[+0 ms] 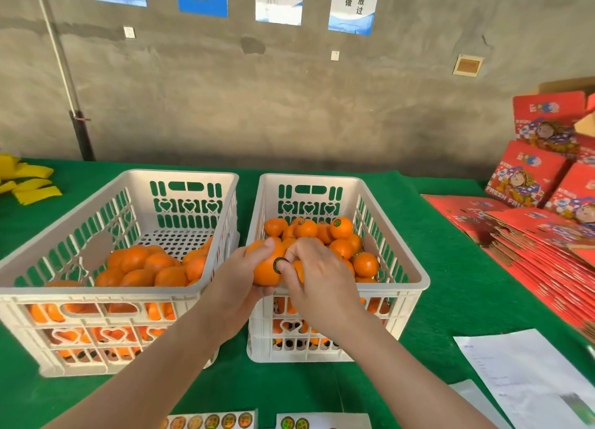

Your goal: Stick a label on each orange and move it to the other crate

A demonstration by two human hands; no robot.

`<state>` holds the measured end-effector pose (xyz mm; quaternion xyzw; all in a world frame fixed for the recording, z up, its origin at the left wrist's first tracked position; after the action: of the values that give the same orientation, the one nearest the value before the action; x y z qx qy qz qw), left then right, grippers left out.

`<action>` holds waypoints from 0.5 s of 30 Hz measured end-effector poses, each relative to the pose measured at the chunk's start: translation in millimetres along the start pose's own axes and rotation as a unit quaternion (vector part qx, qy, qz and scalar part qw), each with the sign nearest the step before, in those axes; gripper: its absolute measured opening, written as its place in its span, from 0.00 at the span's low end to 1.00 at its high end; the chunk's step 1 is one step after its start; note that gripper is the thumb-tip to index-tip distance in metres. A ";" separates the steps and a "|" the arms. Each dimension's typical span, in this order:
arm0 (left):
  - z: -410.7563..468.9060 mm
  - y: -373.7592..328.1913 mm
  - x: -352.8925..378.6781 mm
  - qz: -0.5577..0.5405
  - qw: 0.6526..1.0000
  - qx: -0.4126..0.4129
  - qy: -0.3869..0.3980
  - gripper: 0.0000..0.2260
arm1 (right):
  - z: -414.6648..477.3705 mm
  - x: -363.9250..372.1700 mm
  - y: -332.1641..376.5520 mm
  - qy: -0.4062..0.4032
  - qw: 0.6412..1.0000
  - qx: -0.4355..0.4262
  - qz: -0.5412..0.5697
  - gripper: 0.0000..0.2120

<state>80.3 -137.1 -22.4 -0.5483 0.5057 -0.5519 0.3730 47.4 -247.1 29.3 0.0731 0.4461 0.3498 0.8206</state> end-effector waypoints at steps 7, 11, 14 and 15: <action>-7.0 11.9 -2.8 0.016 0.999 -0.013 -0.037 0.14 | -15.2 -4.2 -2.2 -0.063 0.998 0.013 -0.008 0.07; -16.7 22.7 -4.5 0.011 0.999 -0.018 -0.045 0.12 | -28.0 6.3 -29.3 -0.010 0.987 0.133 0.093 0.16; -18.4 29.3 1.0 0.034 0.998 -0.023 -0.040 0.15 | -41.0 24.6 -37.6 0.070 0.942 0.175 0.277 0.26; -17.1 31.8 3.9 0.049 0.998 -0.026 -0.039 0.16 | -43.6 28.7 -35.6 0.088 0.933 0.165 0.308 0.30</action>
<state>58.4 -145.0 -50.4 -0.5535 0.5312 -0.4974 0.4049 41.6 -263.6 -31.4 0.3103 0.5239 0.5117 0.6061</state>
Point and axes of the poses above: each hand's wrist, its own z-axis towards the middle knuckle, its own x-axis out of the palm, y = z × x, the point moved 7 cm from there along z, towards the middle knuckle, and after that the axes turned 5 degrees about z, right-handed, at the moved point
